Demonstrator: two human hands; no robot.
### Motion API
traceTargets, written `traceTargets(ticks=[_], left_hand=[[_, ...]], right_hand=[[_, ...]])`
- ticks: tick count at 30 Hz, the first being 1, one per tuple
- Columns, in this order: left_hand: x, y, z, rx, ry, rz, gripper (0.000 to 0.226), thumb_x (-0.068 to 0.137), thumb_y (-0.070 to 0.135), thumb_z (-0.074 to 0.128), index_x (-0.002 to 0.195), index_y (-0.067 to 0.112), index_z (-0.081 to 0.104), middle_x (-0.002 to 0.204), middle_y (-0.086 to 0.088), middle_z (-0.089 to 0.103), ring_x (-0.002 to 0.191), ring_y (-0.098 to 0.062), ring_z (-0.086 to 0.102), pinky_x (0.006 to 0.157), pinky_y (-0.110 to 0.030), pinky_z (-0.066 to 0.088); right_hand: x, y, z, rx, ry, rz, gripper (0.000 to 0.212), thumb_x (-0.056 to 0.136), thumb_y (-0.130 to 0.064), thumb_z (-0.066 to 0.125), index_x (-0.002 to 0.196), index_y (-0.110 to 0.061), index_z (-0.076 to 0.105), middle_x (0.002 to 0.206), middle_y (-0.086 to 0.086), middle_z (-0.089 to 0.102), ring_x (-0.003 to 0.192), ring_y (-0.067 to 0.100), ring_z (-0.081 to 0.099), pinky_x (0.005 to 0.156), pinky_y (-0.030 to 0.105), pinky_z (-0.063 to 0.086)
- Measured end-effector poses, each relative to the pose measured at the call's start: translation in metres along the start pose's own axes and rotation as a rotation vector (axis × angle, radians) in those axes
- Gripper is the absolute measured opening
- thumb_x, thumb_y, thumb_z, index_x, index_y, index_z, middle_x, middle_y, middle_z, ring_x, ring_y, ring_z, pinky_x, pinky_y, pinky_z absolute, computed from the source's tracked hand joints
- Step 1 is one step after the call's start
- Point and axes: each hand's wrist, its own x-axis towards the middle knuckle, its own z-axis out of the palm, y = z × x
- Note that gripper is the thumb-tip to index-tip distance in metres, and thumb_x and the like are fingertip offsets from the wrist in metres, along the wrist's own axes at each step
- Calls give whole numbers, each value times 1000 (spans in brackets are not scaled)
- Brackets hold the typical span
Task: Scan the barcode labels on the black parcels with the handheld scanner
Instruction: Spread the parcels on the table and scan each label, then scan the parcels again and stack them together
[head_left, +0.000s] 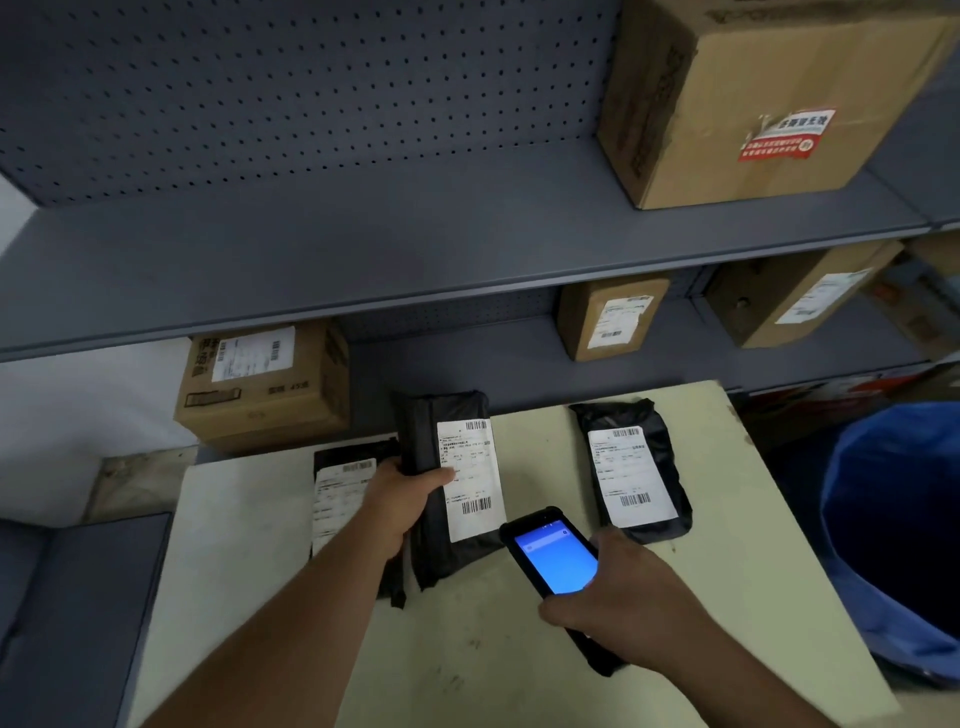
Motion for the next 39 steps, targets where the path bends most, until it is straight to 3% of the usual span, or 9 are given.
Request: traceTargets(ticks=[5, 7, 12, 17, 22, 26, 29, 37, 39], left_hand=[[13, -10, 40, -41, -20, -85, 44, 71, 30, 94, 108, 19, 73, 113, -8, 80, 101, -30, 76, 100, -49, 59], [22, -16, 57, -66, -39, -106, 55, 62, 36, 96, 109, 15, 75, 107, -7, 82, 97, -29, 79, 99, -49, 60], [35, -27, 96, -38, -91, -144, 37, 74, 27, 92, 105, 12, 78, 103, -10, 83, 94, -31, 80, 96, -50, 62], [45, -36, 123, -48, -124, -186, 64, 68, 36, 93, 122, 11, 69, 112, -10, 80, 99, -30, 78, 95, -51, 62], [57, -39, 137, -57, -137, -202, 81, 54, 49, 92, 124, 14, 71, 113, -7, 81, 101, -29, 78, 98, -50, 61], [56, -32, 145, -32, -145, -202, 49, 82, 37, 84, 123, 13, 74, 113, -7, 80, 104, -30, 76, 102, -49, 58], [57, -30, 149, -35, -141, -218, 34, 89, 35, 79, 116, 14, 75, 112, -7, 80, 104, -30, 75, 103, -48, 57], [53, -32, 152, -99, -182, -249, 23, 93, 35, 74, 110, 19, 76, 107, -5, 81, 100, -27, 77, 93, -40, 60], [52, -33, 148, -92, -185, -218, 33, 92, 37, 74, 118, 17, 76, 109, -3, 81, 102, -25, 76, 95, -40, 59]], right_hand=[[10, 23, -13, 28, -12, 54, 53, 61, -46, 79, 99, -22, 51, 90, -3, 69, 79, 15, 70, 69, 33, 58], [14, 31, -19, 30, -10, 71, 55, 62, -47, 79, 105, -24, 52, 93, -3, 69, 83, 13, 70, 76, 35, 61], [24, 49, -33, 36, -20, 92, 55, 69, -47, 81, 110, -27, 50, 92, -9, 66, 83, 6, 66, 66, 24, 52], [32, 62, -41, 13, -35, 137, 55, 69, -46, 80, 109, -22, 52, 88, -3, 69, 83, 11, 72, 68, 27, 55], [37, 69, -50, 26, -46, 143, 59, 68, -46, 80, 113, -21, 51, 93, -3, 69, 87, 12, 71, 82, 35, 61], [41, 70, -57, 28, -42, 136, 54, 70, -46, 80, 108, -26, 46, 90, -3, 68, 85, 8, 70, 82, 33, 60], [42, 70, -60, 34, -43, 135, 51, 72, -43, 80, 104, -28, 43, 87, -4, 68, 82, 7, 70, 72, 26, 56], [43, 66, -56, 24, -49, 137, 49, 70, -44, 80, 102, -27, 47, 87, -2, 68, 80, 10, 70, 66, 24, 53], [42, 62, -53, 17, -51, 127, 52, 68, -44, 80, 107, -26, 49, 85, -2, 69, 80, 11, 71, 68, 26, 56]])
